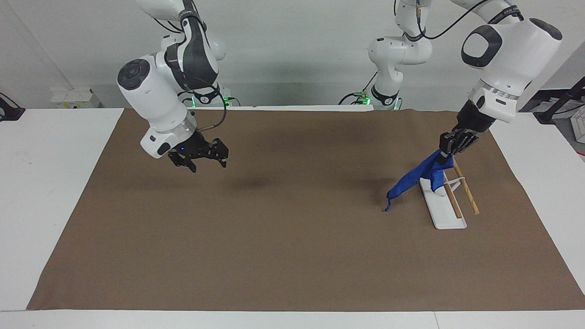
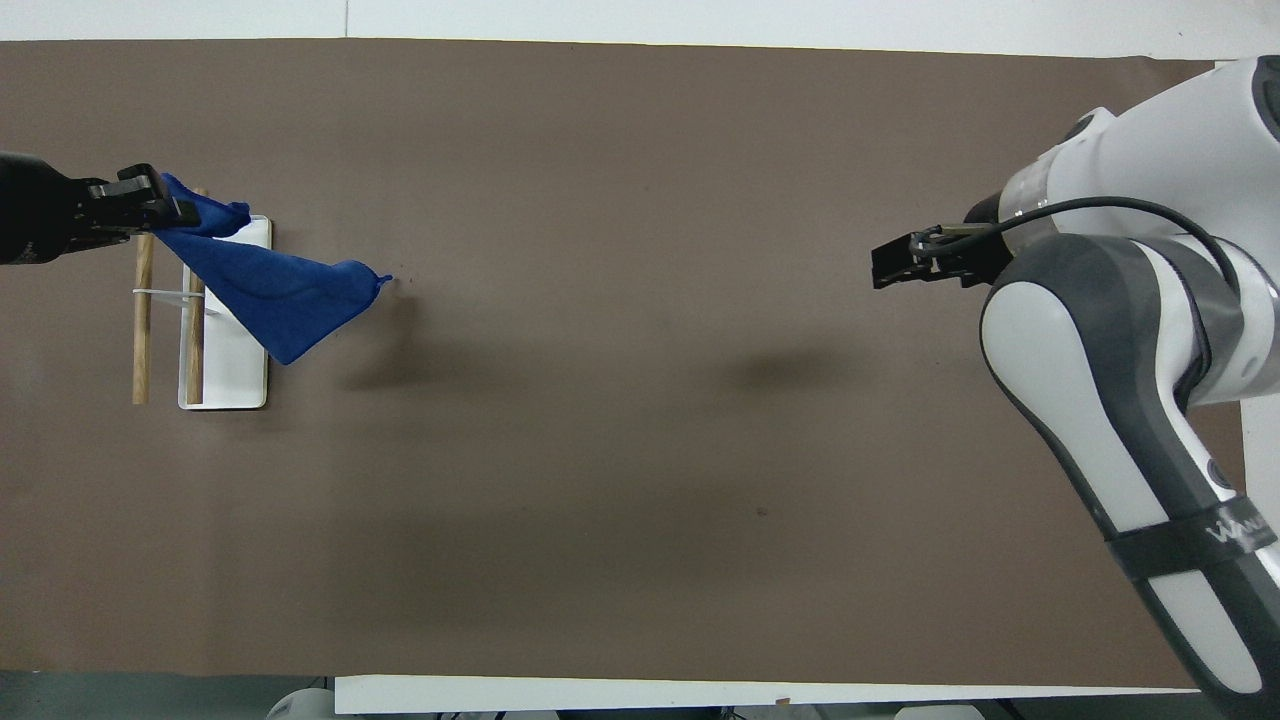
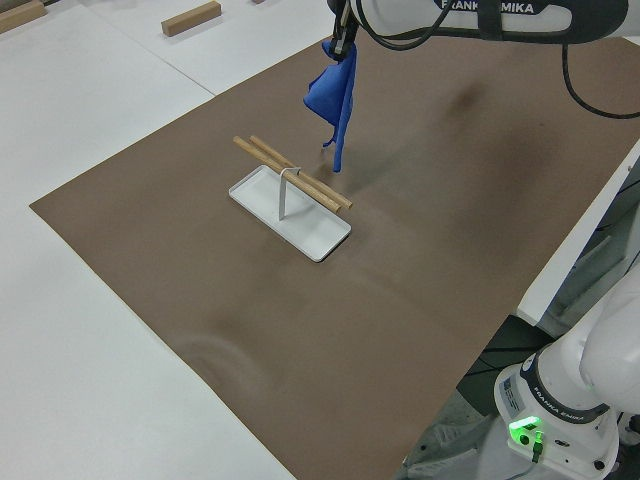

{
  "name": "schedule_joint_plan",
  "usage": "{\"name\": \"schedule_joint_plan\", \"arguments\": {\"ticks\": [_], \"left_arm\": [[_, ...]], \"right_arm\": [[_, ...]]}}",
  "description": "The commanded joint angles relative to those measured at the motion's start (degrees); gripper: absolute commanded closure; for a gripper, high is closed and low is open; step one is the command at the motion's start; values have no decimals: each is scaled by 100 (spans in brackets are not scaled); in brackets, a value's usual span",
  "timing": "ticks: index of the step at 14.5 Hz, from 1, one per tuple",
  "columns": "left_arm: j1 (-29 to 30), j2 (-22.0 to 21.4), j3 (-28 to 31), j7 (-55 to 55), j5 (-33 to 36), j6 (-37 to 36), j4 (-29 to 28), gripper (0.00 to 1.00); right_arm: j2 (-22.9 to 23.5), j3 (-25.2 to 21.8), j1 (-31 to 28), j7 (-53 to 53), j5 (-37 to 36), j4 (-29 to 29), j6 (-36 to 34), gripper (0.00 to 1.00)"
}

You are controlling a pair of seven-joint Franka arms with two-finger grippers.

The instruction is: Right arm passes towel to left arm to hang

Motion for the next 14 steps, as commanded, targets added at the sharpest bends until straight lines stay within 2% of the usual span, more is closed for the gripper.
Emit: {"name": "schedule_joint_plan", "arguments": {"ticks": [1,4,7,9,12,14], "left_arm": [[56,-55,-19,6,61,171,-191,100],[231,-91,-28,222,70,241,-350,100],[503,6,-45,1337,43,452,-341,100],[513,67,-19,1682,17,461,-289,100],[636,111,-19,1727,17,531,-227,100],[697,146,-1,2137,-18,575,-166,100]], "right_arm": [[-250,-371,67,149,-556,-125,-234,1],[-444,-908,102,44,-565,129,-646,1],[-444,-1128,102,-157,-565,517,-1121,1],[-436,-1147,94,-334,-521,587,-1166,1],[-409,-1068,102,42,-495,701,-1333,1],[-374,-997,94,123,-495,824,-1500,1]]}}
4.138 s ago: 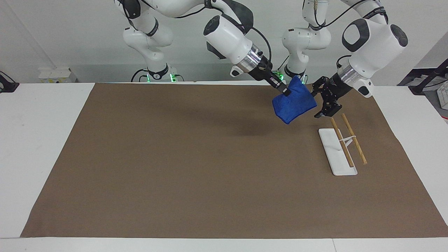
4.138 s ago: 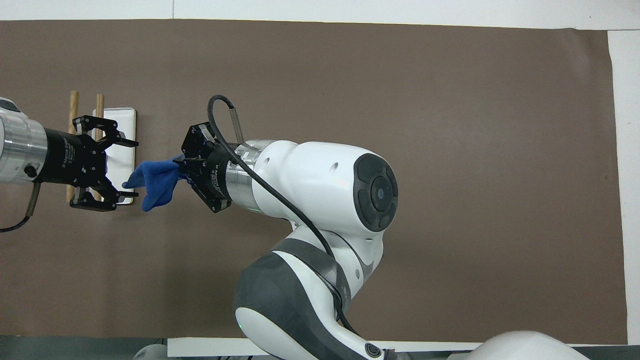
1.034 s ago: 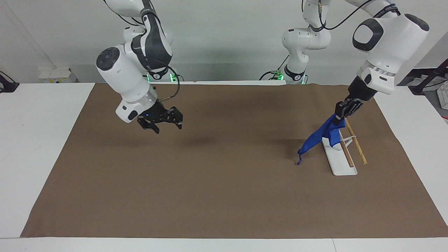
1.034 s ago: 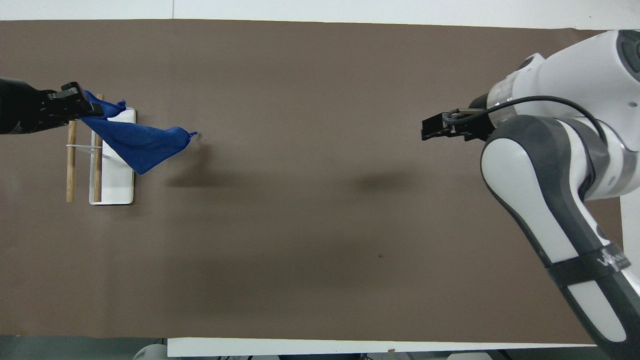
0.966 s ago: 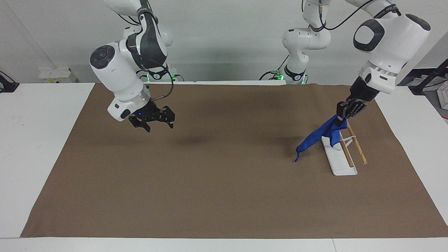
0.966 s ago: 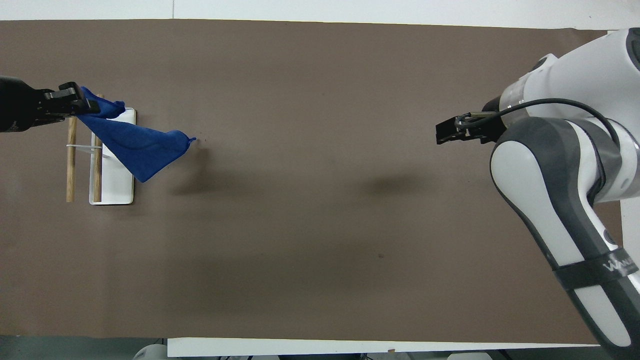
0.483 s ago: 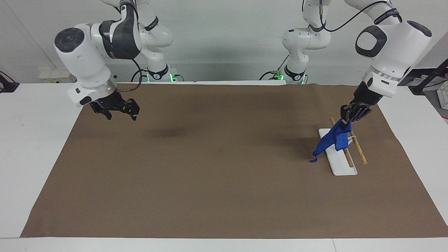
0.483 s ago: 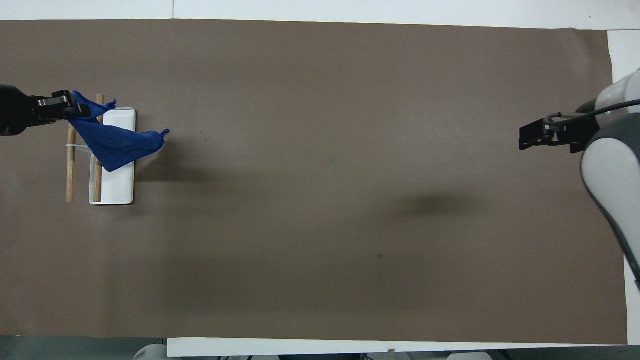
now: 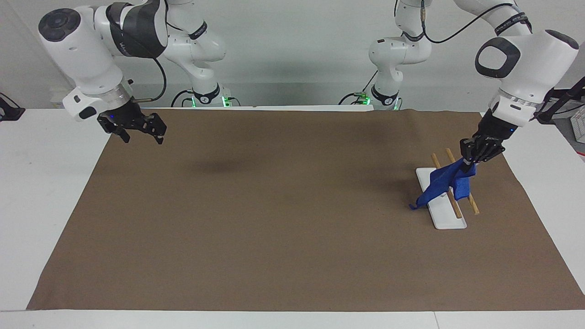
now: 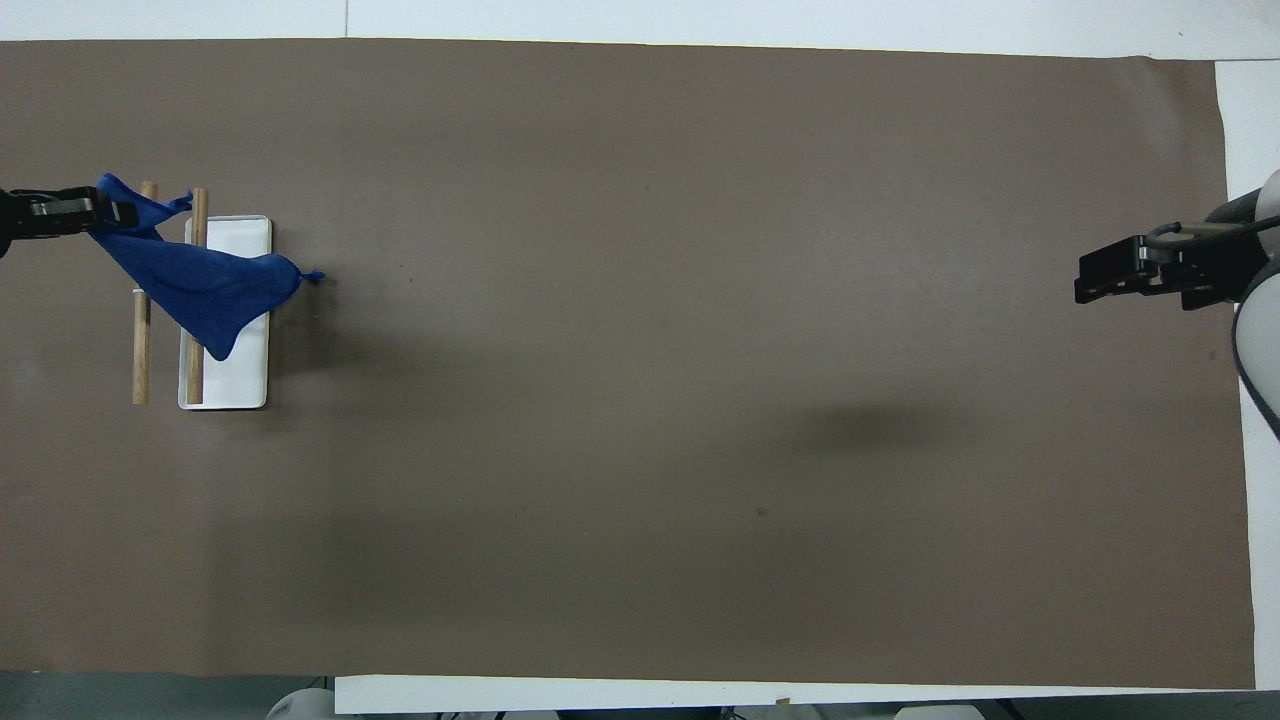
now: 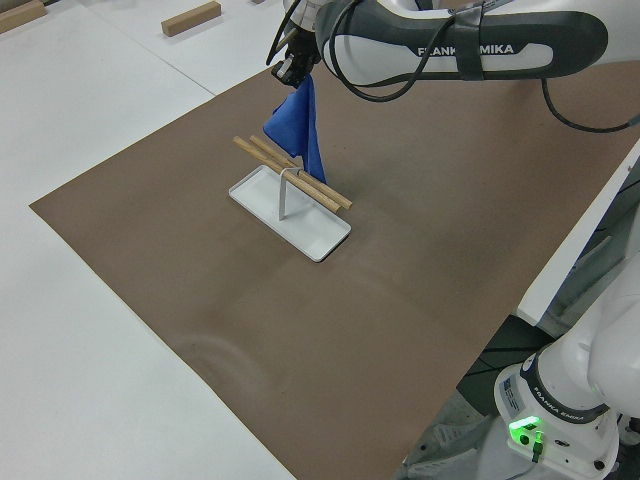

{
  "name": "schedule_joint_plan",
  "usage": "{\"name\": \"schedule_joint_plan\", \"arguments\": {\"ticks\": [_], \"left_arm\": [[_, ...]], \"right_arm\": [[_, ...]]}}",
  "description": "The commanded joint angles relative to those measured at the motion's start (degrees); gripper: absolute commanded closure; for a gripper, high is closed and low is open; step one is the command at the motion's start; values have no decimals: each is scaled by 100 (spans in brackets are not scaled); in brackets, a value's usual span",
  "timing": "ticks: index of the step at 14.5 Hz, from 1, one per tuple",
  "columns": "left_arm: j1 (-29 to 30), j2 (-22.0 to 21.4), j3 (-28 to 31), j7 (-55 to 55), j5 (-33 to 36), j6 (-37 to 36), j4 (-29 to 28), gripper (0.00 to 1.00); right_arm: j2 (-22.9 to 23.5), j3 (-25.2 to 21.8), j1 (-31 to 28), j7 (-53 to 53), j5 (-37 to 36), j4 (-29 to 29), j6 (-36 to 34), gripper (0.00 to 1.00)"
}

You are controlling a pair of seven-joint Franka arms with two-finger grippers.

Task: Right arm passes towel to left arm to hang
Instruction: 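Drape the towel onto the rack with the left gripper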

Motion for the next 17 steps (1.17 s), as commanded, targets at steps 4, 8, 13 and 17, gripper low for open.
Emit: {"name": "schedule_joint_plan", "arguments": {"ticks": [4,8,13,17], "left_arm": [[226,115,-14,1773,-247,237,154,100],[322,177,-23,2609,-432,167,295,100],[288,203,-23,3753,-555,281,295,100],[418,186,-23,5095,-590,308,198,100]], "right_arm": [[98,76,5,114,-16,236,-231,1],[98,67,-4,97,-16,245,-231,1],[98,50,-4,88,-16,245,-275,1],[98,50,-4,88,-16,245,-345,1]]}}
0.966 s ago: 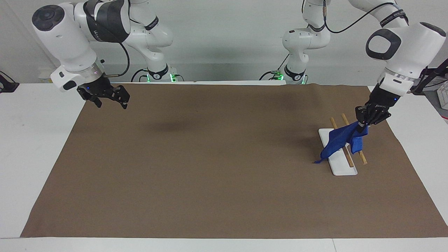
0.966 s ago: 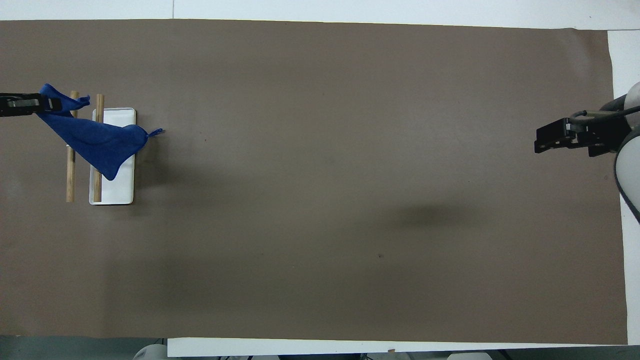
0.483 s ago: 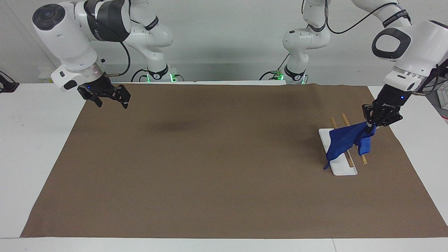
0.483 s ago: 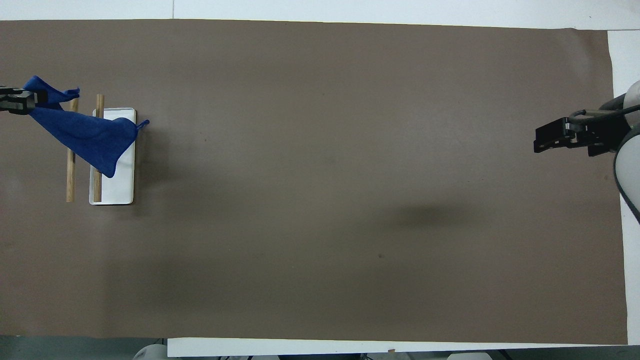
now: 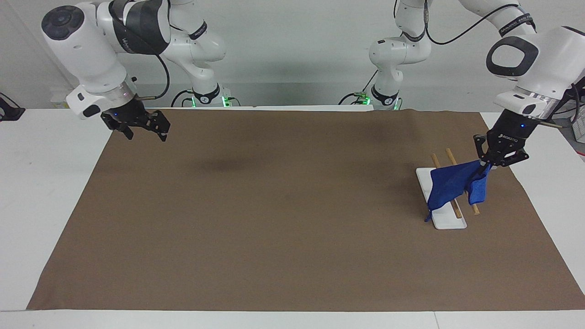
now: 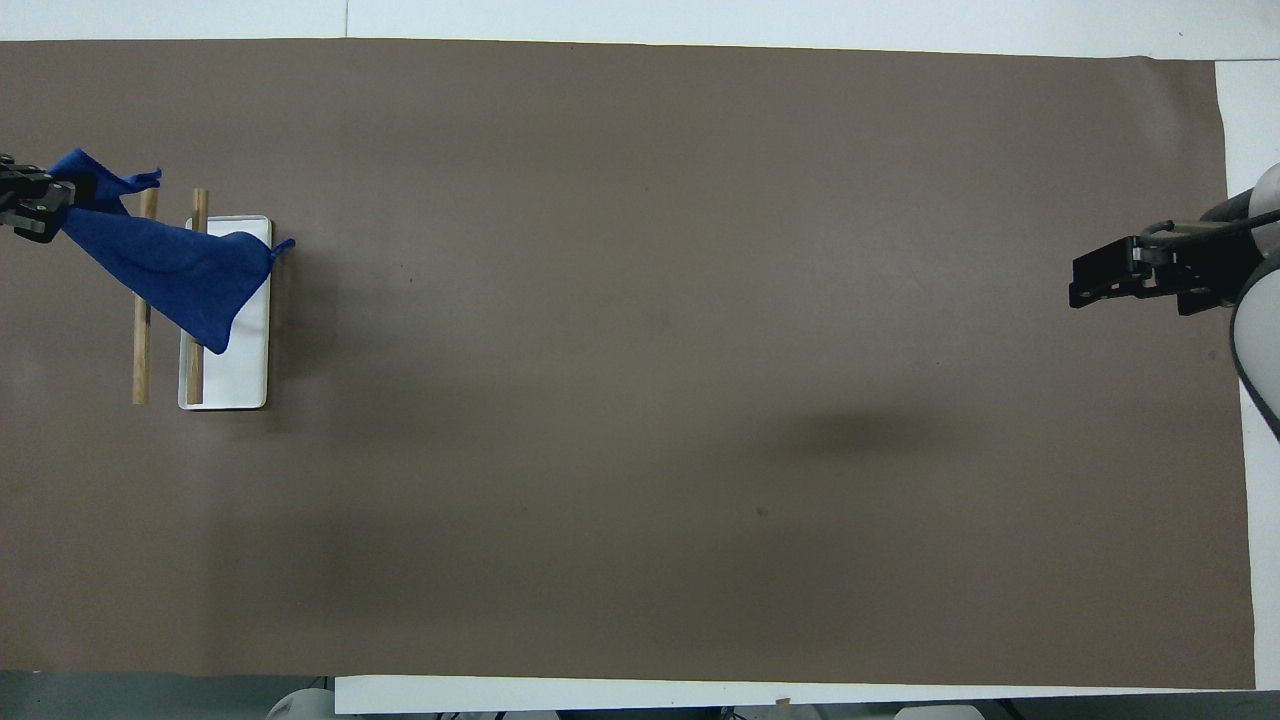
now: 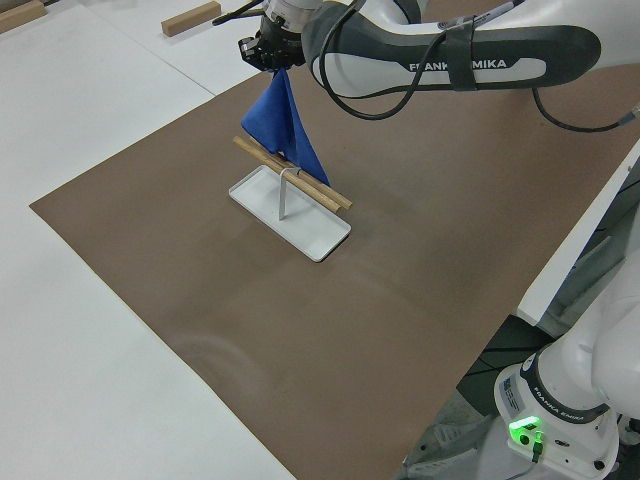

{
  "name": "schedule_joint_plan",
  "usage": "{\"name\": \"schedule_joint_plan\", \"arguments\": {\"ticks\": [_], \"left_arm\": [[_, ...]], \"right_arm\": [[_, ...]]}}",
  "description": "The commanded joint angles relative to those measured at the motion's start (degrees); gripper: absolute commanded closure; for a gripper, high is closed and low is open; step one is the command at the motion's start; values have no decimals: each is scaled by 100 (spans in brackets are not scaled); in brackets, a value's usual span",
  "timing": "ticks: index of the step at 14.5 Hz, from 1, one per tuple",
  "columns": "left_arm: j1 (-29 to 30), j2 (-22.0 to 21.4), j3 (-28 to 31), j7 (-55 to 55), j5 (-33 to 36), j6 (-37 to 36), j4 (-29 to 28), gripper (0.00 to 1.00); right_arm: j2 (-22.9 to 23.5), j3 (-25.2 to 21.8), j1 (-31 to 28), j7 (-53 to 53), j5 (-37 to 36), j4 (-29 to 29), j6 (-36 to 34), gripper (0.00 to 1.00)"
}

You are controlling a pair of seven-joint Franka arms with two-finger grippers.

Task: Right arm passes towel to left arm to hang
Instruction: 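Drape the towel onto the rack with the left gripper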

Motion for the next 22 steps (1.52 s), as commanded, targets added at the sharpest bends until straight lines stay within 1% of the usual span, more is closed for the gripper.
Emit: {"name": "schedule_joint_plan", "arguments": {"ticks": [1,7,9,13,16,20,21,22], "left_arm": [[236,81,-26,983,-186,59,26,99],[737,72,-26,2108,-195,-406,-35,99],[843,-15,-17,2434,-195,-495,-245,98],[922,-139,9,2654,-195,-381,-641,94],[1037,-130,9,2726,-195,-258,-817,87],[1125,-113,9,2717,-195,-232,-888,82],[1125,-95,9,2700,-195,-127,-888,78],[1134,-86,9,2717,-195,-48,-905,78]], "right_arm": [[64,10,-14,49,-16,124,-141,1],[55,1,-6,49,-7,124,-150,1],[38,1,-6,49,-7,116,-158,1],[2,18,-6,49,-16,116,-150,1],[2,-8,-6,49,-16,116,-115,1],[11,-43,-6,-65,-16,116,-79,1],[11,-43,-6,-65,-16,116,-88,1],[11,-43,-6,-65,-7,116,-88,1]]}}
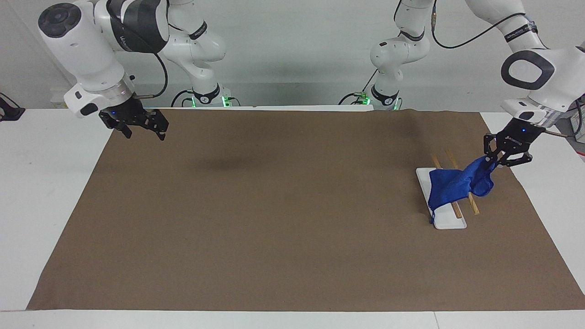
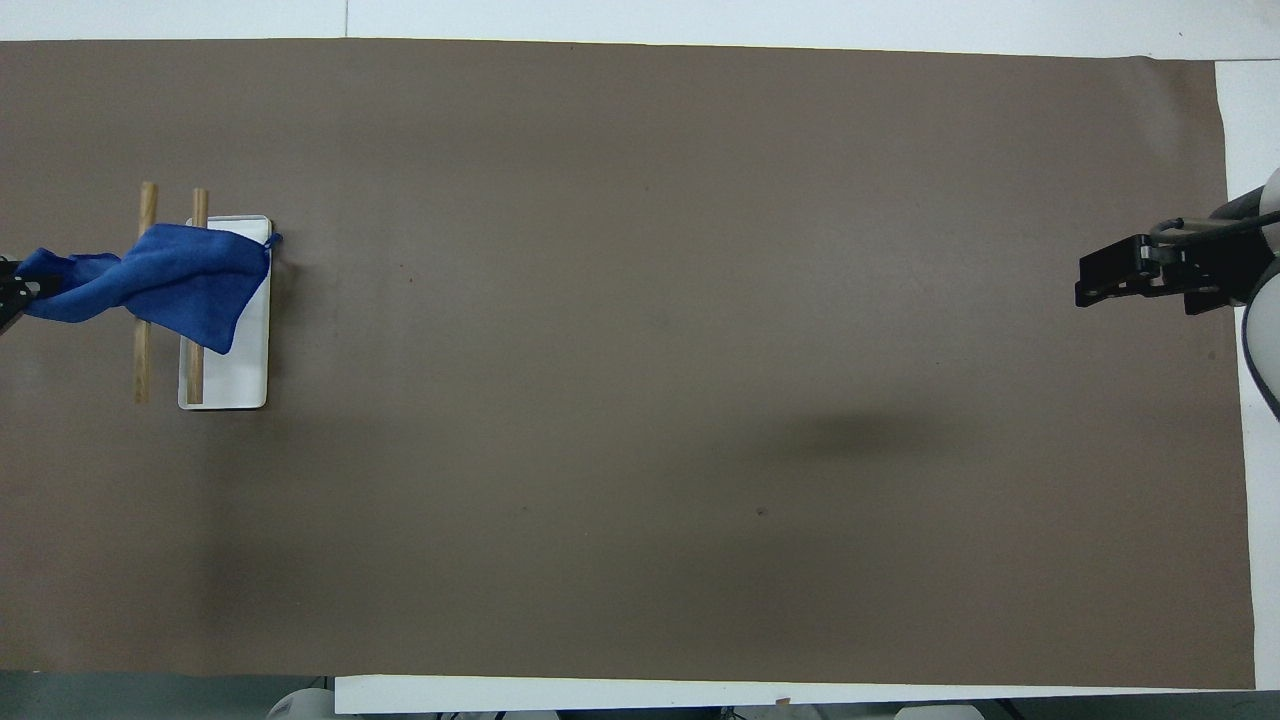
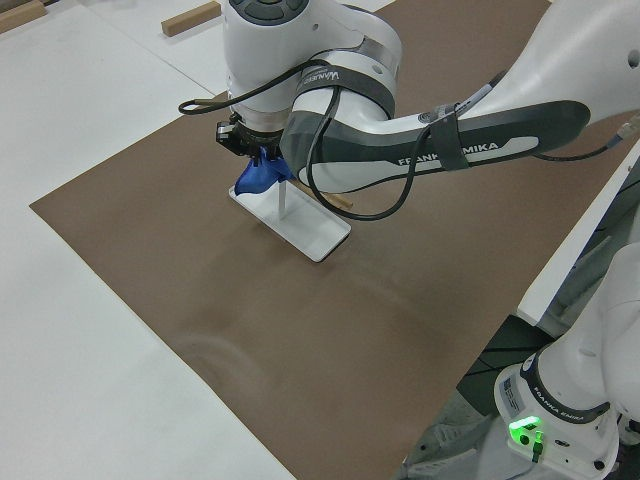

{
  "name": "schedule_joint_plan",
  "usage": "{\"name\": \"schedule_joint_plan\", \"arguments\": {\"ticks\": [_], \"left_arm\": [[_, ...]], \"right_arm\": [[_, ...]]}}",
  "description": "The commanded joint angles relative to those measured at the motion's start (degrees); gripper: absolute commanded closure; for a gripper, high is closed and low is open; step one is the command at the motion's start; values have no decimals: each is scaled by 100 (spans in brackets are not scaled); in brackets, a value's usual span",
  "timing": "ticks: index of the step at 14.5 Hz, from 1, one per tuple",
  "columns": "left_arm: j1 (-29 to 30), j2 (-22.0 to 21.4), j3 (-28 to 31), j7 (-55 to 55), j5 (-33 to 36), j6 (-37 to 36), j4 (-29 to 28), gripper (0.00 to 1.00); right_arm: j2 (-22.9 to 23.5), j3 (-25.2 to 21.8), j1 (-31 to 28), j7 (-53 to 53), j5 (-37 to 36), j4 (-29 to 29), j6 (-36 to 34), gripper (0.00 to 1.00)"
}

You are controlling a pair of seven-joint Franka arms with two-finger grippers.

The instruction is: Right arm passes towel to left arm to hang

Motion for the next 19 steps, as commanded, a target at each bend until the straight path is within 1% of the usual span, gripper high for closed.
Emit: {"name": "schedule_joint_plan", "arguments": {"ticks": [1,2,3,4,5,9,10,12,13,14,16,17,18,19], "left_arm": [[82,-106,-15,128,-110,262,-171,75],[99,-80,-23,110,-110,271,-145,64],[99,-80,-23,75,-110,271,-145,45],[99,-89,-15,-195,-110,262,-153,15],[99,-89,-23,-589,-110,236,-136,0],[99,-115,-15,-1374,21,174,-127,0],[117,-141,-6,-1558,169,174,-127,0],[143,-237,-6,-1953,756,166,-75,0],[143,-229,-14,-2312,1012,122,108,0],[134,-194,-15,-2768,1180,-200,319,0],[21,68,-41,-3954,1645,-1393,1196,0],[-154,183,-84,-4438,1813,-1982,1644,0],[-417,271,-76,-4913,1832,-2449,1953,0],[-593,272,-76,-5439,1832,-2758,2095,0]], "right_arm": [[9,-12,-7,-59,-16,53,-61,1],[9,-12,-7,-68,-16,53,-61,1],[9,-12,-7,-59,-16,53,-61,1],[9,-12,-7,-59,-16,53,-61,1],[9,-12,-15,-59,-7,53,-61,1],[9,-30,-15,-68,-7,53,-61,1],[9,-39,-15,-68,-7,53,-61,1],[9,-47,-7,-85,-16,53,-61,1],[9,-65,-7,-85,-16,53,-61,1],[9,-65,-15,-129,-16,53,-61,1],[1,-74,-15,-278,-7,53,-61,1],[0,-65,-15,-279,-16,53,-53,1],[-17,-48,-15,-270,-16,53,-44,1],[-43,-48,-15,-270,-7,53,-44,1]]}}
